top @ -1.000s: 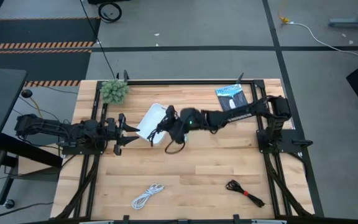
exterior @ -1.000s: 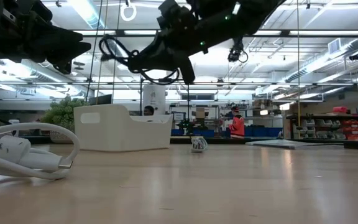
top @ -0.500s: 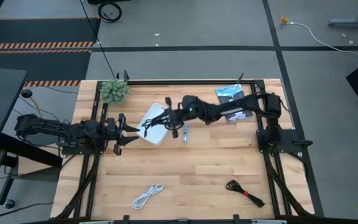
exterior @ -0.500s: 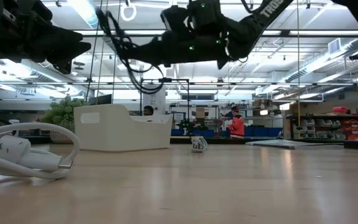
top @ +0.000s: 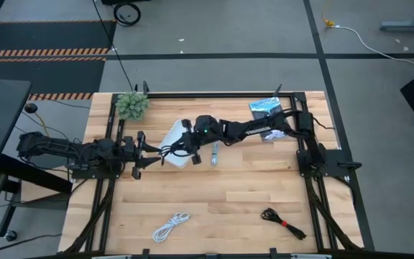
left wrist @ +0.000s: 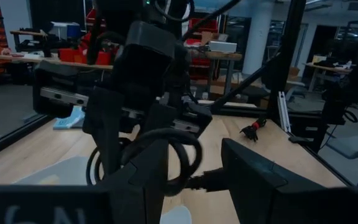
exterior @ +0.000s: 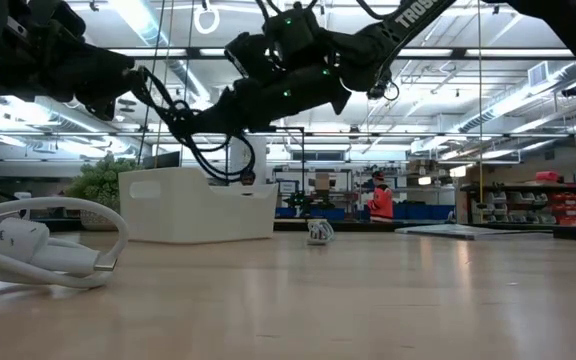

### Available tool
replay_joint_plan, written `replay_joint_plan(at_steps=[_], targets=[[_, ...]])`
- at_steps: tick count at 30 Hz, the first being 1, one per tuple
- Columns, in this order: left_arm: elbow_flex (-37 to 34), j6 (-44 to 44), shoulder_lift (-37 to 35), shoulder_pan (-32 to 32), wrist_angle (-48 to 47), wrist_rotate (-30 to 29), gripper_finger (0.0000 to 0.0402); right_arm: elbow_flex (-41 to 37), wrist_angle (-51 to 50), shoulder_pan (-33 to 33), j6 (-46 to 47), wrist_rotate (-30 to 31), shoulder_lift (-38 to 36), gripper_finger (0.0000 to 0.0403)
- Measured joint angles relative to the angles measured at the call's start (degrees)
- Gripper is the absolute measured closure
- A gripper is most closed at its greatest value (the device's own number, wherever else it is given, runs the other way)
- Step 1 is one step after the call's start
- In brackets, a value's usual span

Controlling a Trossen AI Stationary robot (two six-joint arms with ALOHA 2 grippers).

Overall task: Pick and place USB-C Cables
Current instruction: Put the top black charger cable into the white bin, then put the light blue charger cable into the white bin

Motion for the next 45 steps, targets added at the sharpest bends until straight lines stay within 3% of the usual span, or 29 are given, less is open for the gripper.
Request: replay_joint_plan(at_steps=[10, 16, 20, 31, 40, 45], targets=[[0.0, 0.0, 0.0, 0.0, 0.4, 0.5, 0.0246, -0.1, -6.4, -1.2, -0.5, 1.6, 0.1, 0.0323], [0.0, 0.0, 0.0, 0.0, 0.3, 0.4, 0.0246, -0.1, -10.6, -1.0, -9.0, 6.4, 0.0, 0.032], [0.0, 0.0, 0.0, 0.0, 0.3, 0.3, 0.0246, -0.1, -13.0, -1.0, -14.0, 7.0, 0.0, 0.0298], [0.0, 0.1, 0.0, 0.0, 0.2, 0.3, 0.0246, -0.1, -16.1, -0.2, -13.4, 10.3, 0.0, 0.0226], [0.0, 0.0, 0.0, 0.0, 0.2, 0.3, 0.0246, 0.0, -19.2, 2.6, -13.5, 17.0, -6.1, 0.0204], [0.0, 0.0, 0.0, 0.0, 0.2, 0.3, 0.0246, 0.0, -27.7, 4.8, -11.6, 20.4, -10.6, 0.0204]])
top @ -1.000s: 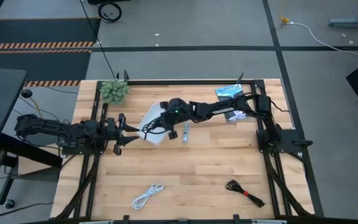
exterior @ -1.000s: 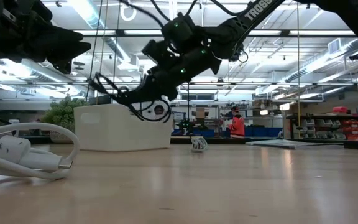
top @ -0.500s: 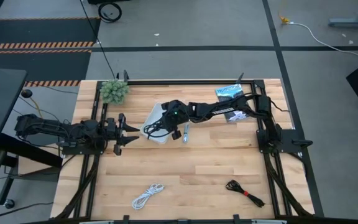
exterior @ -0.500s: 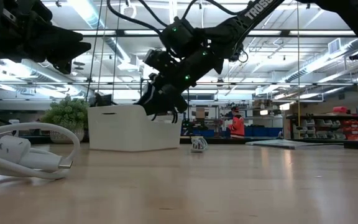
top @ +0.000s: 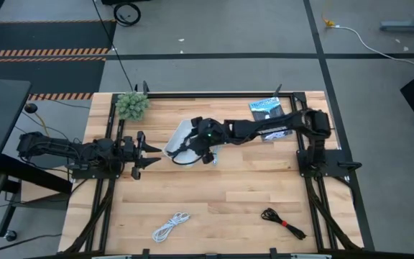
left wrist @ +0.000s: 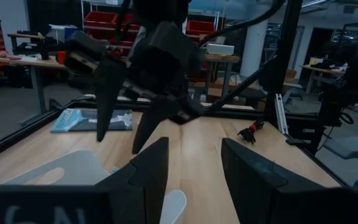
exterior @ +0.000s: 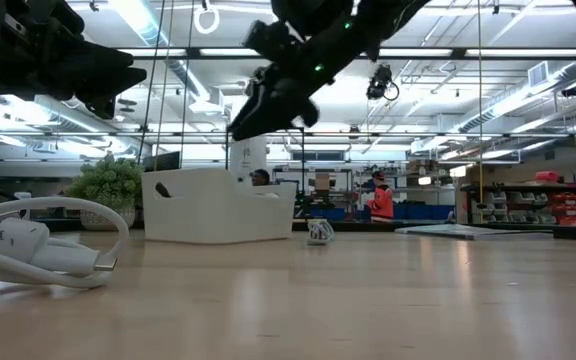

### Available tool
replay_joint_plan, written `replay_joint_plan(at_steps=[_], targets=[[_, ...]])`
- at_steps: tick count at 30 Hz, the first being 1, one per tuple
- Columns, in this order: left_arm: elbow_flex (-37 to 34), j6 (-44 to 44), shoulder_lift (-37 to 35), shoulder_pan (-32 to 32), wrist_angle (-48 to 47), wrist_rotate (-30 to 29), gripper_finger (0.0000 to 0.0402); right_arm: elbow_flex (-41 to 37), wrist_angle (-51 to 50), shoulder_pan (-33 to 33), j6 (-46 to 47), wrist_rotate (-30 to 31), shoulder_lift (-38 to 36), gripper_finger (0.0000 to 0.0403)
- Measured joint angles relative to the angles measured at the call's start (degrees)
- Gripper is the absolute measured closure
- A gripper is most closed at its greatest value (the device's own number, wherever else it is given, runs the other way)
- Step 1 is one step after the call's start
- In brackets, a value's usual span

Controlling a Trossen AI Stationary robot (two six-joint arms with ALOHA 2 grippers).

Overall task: Pick and place USB-C Cables
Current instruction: Put the light blue charger cable into the white bin

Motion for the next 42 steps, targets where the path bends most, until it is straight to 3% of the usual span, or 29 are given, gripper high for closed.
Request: replay_joint_plan(at_steps=[5, 13, 20, 32, 42], targets=[[0.0, 0.0, 0.0, 0.0, 0.0, 0.0, 0.0246, 0.0, -14.0, 1.5, 1.0, 1.4, -3.5, 0.0205], [0.0, 0.0, 0.0, 0.0, 0.0, 0.0, 0.0246, -0.2, -31.3, -0.3, 1.3, -3.9, -2.4, 0.0205], [0.0, 0.0, 0.0, 0.0, 0.2, 0.0, 0.0246, -4.7, -25.0, -0.3, 1.6, -5.1, -0.5, 0.0199], [0.0, 0.0, 0.6, 0.0, 0.1, 0.0, 0.0246, -7.5, -18.5, 2.7, -1.4, -7.7, 1.3, 0.0139], [0.0, 0.0, 0.7, 0.0, -0.3, 0.0, 0.0246, -8.0, -16.5, 2.3, -0.2, -9.0, 1.3, 0.0166]])
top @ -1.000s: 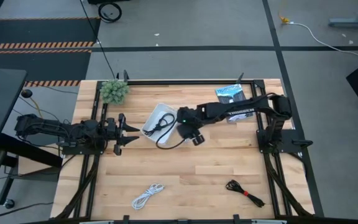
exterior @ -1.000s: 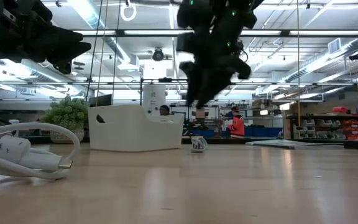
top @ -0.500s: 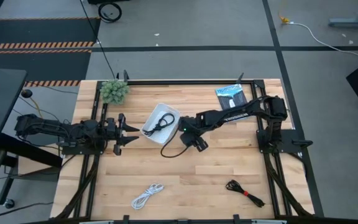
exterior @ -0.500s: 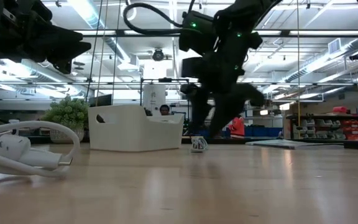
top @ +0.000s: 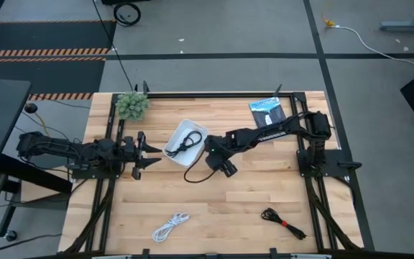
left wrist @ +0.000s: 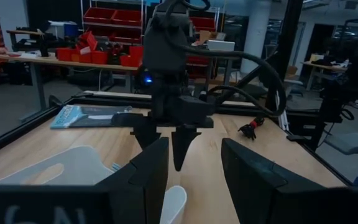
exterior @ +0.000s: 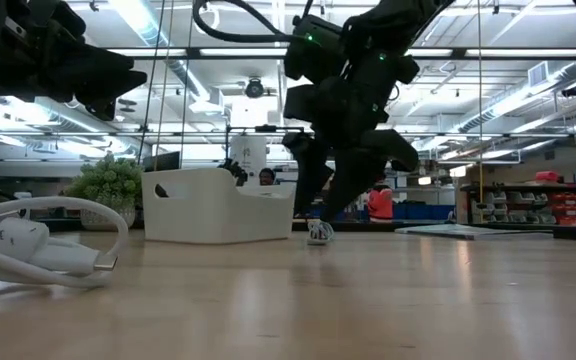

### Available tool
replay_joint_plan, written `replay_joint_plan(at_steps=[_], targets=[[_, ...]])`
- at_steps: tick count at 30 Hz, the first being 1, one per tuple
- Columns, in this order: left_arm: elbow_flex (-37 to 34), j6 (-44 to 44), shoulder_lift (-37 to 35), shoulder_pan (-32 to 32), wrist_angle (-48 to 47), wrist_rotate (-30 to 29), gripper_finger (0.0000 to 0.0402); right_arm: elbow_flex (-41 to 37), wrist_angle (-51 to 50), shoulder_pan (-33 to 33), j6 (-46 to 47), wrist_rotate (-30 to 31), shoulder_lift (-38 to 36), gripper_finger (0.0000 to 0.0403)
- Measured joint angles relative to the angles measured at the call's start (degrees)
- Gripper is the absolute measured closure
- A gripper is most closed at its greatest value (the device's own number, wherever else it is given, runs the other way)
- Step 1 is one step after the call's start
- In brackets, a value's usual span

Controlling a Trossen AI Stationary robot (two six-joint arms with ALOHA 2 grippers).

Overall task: Pick and place USB-C Cables
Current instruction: Put the light blue charger cable into the white bin

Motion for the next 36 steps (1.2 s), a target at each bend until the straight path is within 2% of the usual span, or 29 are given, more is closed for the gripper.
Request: replay_joint_plan(at_steps=[11, 19, 27, 31, 36], targets=[[0.0, 0.0, 0.0, 0.0, 0.0, 0.0, 0.0246, -4.7, 8.2, 0.0, -1.2, 0.5, 0.0, 0.0199], [0.0, 0.0, 0.0, 0.0, 0.0, 0.0, 0.0246, -4.8, 6.3, -1.1, -2.0, 0.6, 0.0, 0.0249], [0.0, 0.0, 0.0, 0.0, 0.0, 0.0, 0.0246, -4.8, 6.1, -3.3, -3.4, 0.4, 0.0, 0.0263], [0.0, 0.0, 0.0, 0.0, 0.0, 0.0, 0.0246, -4.8, 6.0, -3.9, -5.3, 0.4, 0.0, 0.0304], [0.0, 0.0, 0.0, 0.0, 0.0, 0.0, 0.0246, -4.8, 5.9, -4.4, -5.6, 1.4, 0.0, 0.0382]])
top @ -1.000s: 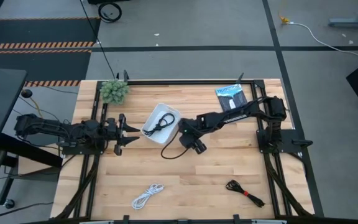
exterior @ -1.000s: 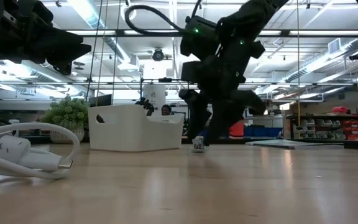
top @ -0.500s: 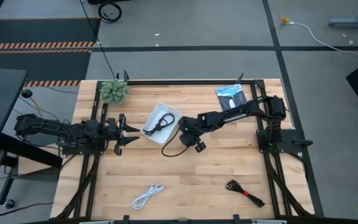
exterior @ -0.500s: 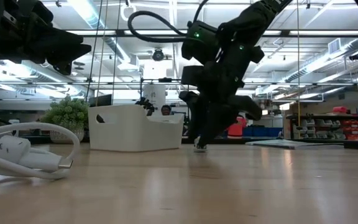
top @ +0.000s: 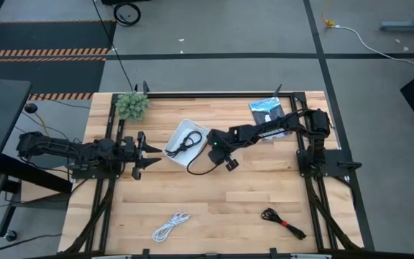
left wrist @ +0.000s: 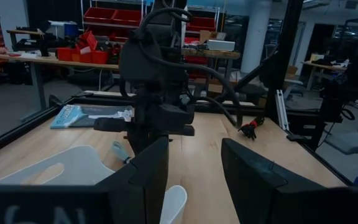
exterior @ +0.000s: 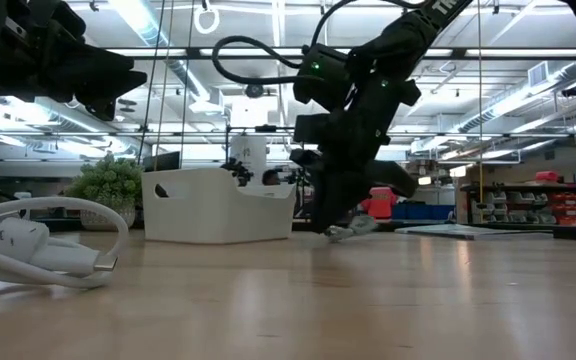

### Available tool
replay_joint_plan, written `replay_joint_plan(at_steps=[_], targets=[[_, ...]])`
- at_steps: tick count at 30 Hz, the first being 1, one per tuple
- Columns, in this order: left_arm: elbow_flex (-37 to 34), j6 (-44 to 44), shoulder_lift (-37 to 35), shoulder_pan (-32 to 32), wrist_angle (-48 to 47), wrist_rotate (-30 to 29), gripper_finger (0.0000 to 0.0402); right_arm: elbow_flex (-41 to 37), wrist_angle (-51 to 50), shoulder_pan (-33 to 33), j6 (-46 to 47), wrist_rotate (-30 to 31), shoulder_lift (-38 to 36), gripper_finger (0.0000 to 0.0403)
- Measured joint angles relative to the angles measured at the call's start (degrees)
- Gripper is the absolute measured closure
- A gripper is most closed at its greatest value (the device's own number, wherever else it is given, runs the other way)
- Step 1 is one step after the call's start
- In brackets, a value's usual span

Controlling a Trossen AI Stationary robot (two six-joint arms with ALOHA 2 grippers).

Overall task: Pick and place USB-C Cables
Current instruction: Put the light blue charger cable into the white bin

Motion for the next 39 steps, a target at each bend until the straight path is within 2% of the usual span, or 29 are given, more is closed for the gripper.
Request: replay_joint_plan(at_steps=[2, 10, 15, 22, 27, 34, 39], targets=[[0.0, 0.0, 0.0, 0.0, 0.0, 0.0, 0.0246, 0.0, 0.0, 0.1, -0.3, 0.3, 0.0, 0.0395], [0.0, 0.0, 0.0, 0.0, 0.0, 0.0, 0.0246, 2.6, -1.0, 2.3, 2.5, 7.3, -0.2, 0.0391], [0.0, 0.0, 0.0, 0.0, 0.0, 0.0, 0.0246, 6.4, -9.6, 2.6, 5.5, 8.9, -0.3, 0.0338], [0.0, 0.0, 0.0, 0.0, 0.0, 0.0, 0.0246, 7.3, -18.5, -0.7, 10.4, 8.9, -0.3, 0.0244], [0.0, 0.0, 0.0, 0.0, 0.0, 0.0, 0.0246, 6.3, -18.7, -3.1, 12.5, 4.9, -0.3, 0.0207], [0.0, 0.0, 0.0, 0.0, 0.0, 0.0, 0.0246, 1.9, -12.3, -6.0, 12.1, 1.6, -0.4, 0.0214], [0.0, 0.0, 0.0, 0.0, 0.0, 0.0, 0.0246, 0.3, -10.0, -5.9, 10.7, 1.1, -0.5, 0.0256]])
